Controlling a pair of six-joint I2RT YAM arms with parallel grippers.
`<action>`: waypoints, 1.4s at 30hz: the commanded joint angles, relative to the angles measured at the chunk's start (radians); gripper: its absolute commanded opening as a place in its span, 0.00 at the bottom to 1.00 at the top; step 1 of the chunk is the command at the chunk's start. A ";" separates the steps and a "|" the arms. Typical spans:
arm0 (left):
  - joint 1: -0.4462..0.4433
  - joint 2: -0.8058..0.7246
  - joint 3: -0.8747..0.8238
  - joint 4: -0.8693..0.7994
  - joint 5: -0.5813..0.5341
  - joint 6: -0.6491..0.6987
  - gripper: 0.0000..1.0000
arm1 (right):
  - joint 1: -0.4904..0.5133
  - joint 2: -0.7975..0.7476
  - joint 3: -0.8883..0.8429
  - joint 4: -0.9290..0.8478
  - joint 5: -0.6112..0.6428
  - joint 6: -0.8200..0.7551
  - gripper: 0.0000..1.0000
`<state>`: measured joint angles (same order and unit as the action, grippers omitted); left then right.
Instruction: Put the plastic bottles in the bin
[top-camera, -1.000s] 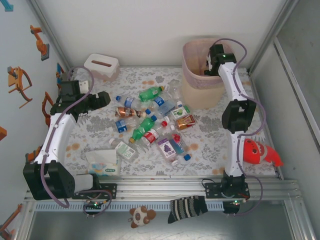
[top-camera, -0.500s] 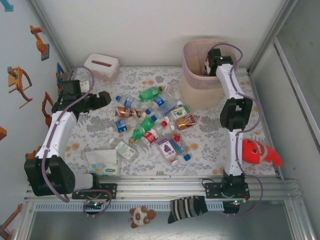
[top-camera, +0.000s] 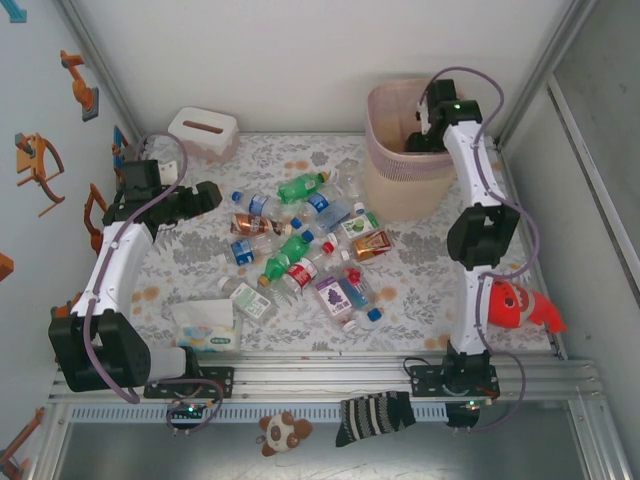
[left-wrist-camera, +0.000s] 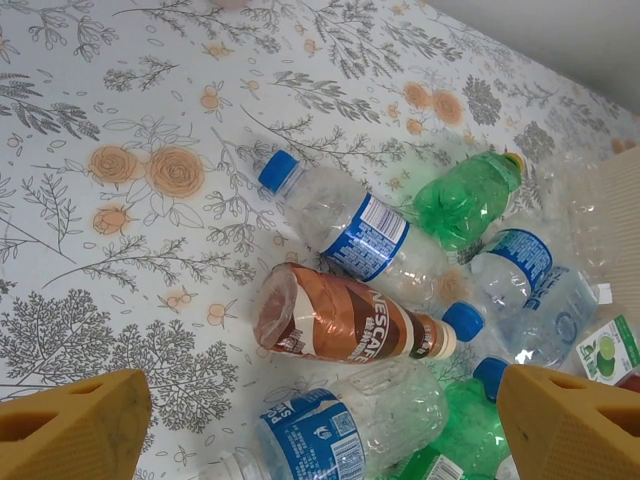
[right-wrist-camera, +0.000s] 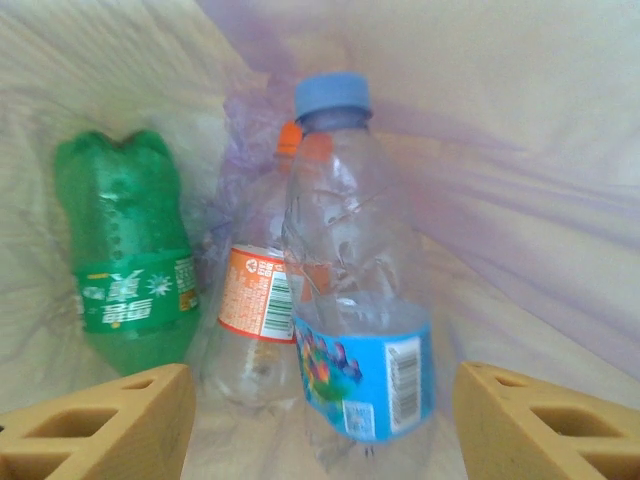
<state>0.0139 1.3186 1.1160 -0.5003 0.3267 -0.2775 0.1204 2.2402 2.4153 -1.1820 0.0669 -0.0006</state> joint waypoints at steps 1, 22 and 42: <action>0.006 -0.007 -0.013 0.019 0.025 -0.009 0.89 | 0.008 -0.099 0.026 -0.013 -0.010 0.020 0.68; 0.006 -0.042 -0.030 0.040 0.054 -0.023 0.90 | 0.139 -0.534 -0.302 0.133 -0.059 0.137 0.66; 0.005 -0.047 -0.039 0.047 0.065 -0.031 0.90 | 0.470 -0.820 -0.903 0.183 -0.075 0.173 0.63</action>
<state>0.0139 1.2957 1.0904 -0.4637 0.3695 -0.3004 0.5484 1.4345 1.5696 -1.0195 -0.0044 0.1577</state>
